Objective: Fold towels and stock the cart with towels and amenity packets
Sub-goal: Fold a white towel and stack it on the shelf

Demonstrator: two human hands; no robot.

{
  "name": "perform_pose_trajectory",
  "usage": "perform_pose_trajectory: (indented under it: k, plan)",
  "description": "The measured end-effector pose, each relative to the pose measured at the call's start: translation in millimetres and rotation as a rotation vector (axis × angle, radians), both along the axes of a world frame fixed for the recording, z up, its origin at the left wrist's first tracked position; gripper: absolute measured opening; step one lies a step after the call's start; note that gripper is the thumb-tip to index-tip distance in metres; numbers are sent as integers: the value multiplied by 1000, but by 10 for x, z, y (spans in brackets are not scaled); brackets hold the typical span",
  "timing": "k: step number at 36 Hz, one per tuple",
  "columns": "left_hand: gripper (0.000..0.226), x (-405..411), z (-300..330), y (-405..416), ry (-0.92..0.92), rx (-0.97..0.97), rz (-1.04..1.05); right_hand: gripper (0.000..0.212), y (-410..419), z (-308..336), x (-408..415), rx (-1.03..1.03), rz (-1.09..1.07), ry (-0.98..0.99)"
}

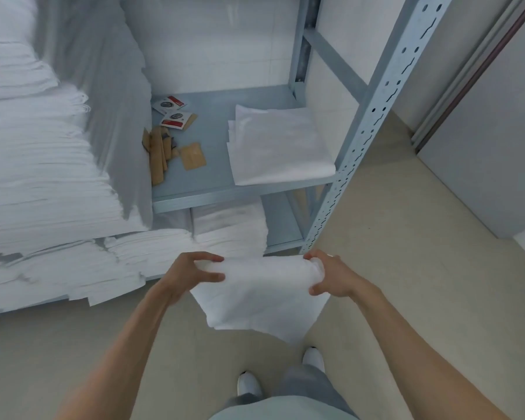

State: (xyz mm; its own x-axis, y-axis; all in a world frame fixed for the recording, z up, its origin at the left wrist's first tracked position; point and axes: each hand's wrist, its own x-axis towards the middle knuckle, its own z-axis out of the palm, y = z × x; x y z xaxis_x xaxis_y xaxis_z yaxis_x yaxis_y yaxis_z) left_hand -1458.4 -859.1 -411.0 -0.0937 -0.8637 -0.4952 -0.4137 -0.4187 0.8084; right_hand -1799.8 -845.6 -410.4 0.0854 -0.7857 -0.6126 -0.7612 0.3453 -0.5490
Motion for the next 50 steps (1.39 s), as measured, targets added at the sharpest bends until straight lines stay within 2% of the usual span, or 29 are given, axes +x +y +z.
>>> perform_pose_trajectory:
  k: [4,7,10,14,18,22,26,32,39,41,45,50]
  plan:
    - [63,-88,-108,89,-152,-17,-111,95,53,-79,83,-8,53,182]
    - [75,-215,-203,181,-343,-41,-172,92,97,-123,134,-63,44,286]
    - [63,-319,-280,206,-436,-89,-191,74,117,-156,166,-102,17,335]
    - [39,-352,-327,118,-543,-208,-179,35,73,-146,166,-168,10,416]
    - [36,-311,-242,-21,-724,-362,-293,33,-21,-53,93,-209,11,475]
    - [35,-257,-38,-184,-733,-448,-412,23,-164,155,-22,-190,20,350]
    - [29,-201,212,-208,-640,-408,-336,28,-225,297,-98,-237,2,301]
    - [32,-148,456,-345,-726,-410,-406,43,-276,436,-145,-276,5,325]
    - [30,-183,872,-892,-639,-362,-435,43,-648,734,-357,-398,-129,151]
    - [25,-228,993,-1085,-623,-371,-433,41,-824,890,-424,-436,-131,129]
    - [32,-328,1303,-1546,-645,-431,-421,34,-1306,1291,-533,-522,-110,105]
    - [37,-483,2019,-2256,-686,-615,-266,31,-2106,2057,-589,-743,-162,136]
